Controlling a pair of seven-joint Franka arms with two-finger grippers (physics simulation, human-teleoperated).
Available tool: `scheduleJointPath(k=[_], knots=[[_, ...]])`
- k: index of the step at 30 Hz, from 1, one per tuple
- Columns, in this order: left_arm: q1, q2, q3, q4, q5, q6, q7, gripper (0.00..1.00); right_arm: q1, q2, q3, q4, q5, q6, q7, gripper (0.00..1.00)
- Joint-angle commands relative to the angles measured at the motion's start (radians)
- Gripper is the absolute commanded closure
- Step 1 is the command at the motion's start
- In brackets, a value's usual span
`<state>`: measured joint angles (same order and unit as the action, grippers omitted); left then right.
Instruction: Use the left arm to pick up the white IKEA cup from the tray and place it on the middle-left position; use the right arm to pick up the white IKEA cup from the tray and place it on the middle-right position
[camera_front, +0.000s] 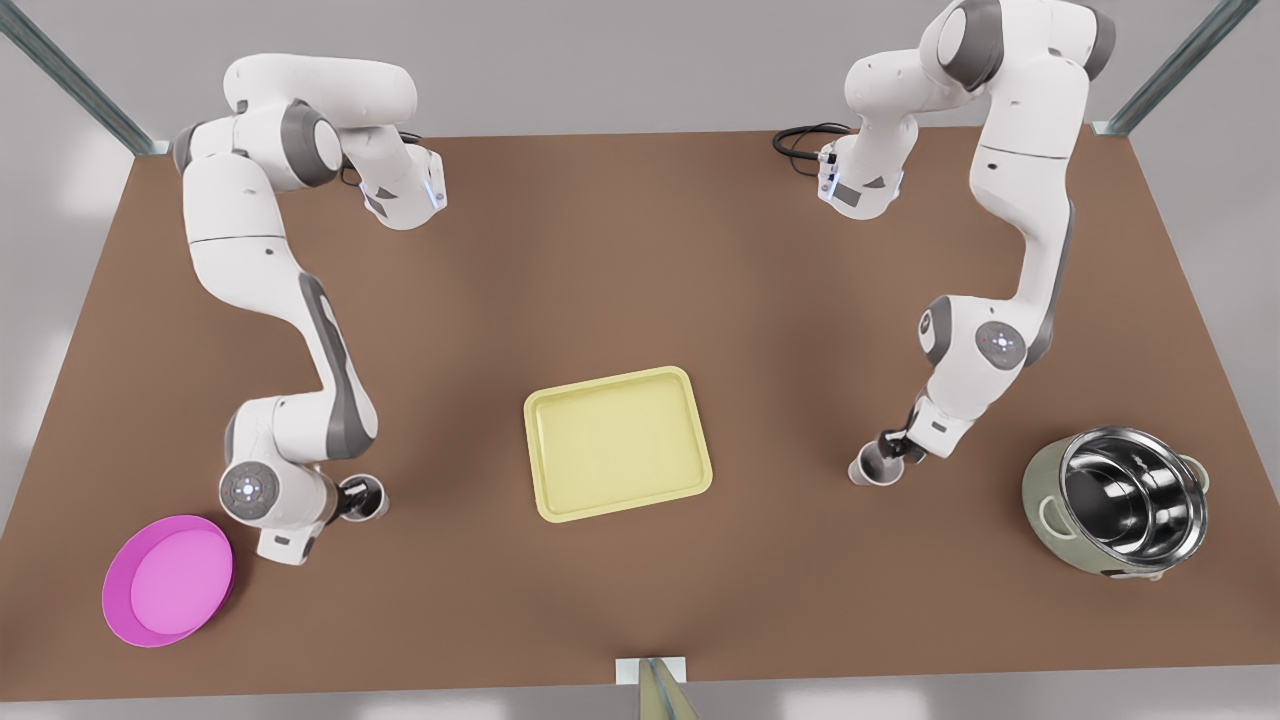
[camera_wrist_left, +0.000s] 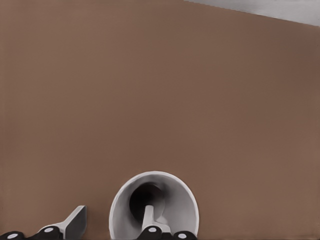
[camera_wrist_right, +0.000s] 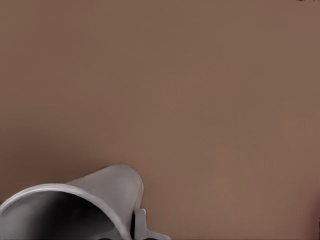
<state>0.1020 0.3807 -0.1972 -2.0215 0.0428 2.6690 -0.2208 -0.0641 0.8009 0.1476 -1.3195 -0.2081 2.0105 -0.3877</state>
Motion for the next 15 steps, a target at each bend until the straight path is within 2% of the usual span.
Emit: scheduleJointPath(k=[1, 2, 5, 6, 7, 8, 9, 11, 15], knots=[[-0.001, -0.071, 0.001, 0.032, 0.022, -0.141, 0.242, 0.0, 0.001, 0.009, -0.011, 0.0, -0.04, 0.074, -0.241, 0.93], [0.001, -0.108, 0.001, 0.122, 0.02, -0.332, 0.236, 0.0, 0.001, 0.017, -0.02, 0.0, -0.04, 0.086, -0.243, 0.93], [0.005, -0.1, 0.007, 0.553, 0.009, -0.999, 0.235, 0.0, 0.003, 0.026, -0.025, 0.002, -0.04, 0.105, -0.241, 0.89], [0.013, -0.111, 0.016, 0.618, 0.009, -1.138, 0.235, 0.0, 0.004, 0.026, -0.026, 0.002, -0.04, 0.105, -0.234, 0.73], [0.038, -0.199, 0.022, 0.558, -0.013, -1.163, 0.244, 0.0, 0.004, 0.024, -0.026, 0.002, -0.039, 0.105, -0.23, 0.53], [0.058, -0.339, 0.027, 0.366, -0.073, -1.001, 0.245, 0.0, 0.004, 0.024, -0.026, 0.002, -0.037, 0.105, -0.226, 0.39], [0.056, -0.368, 0.022, 0.294, -0.07, -0.914, 0.241, 0.0, 0.004, 0.023, -0.026, 0.009, -0.036, 0.103, -0.22, 0.31], [0.051, -0.347, 0.018, 0.32, -0.067, -0.913, 0.23, 0.0, 0.004, 0.023, -0.026, 0.009, -0.033, 0.103, -0.217, 0.26], [0.047, -0.292, 0.013, 0.371, -0.07, -0.9, 0.238, 0.0, 0.004, -0.003, -0.023, 0.009, -0.03, 0.09, -0.214, 0.26]])
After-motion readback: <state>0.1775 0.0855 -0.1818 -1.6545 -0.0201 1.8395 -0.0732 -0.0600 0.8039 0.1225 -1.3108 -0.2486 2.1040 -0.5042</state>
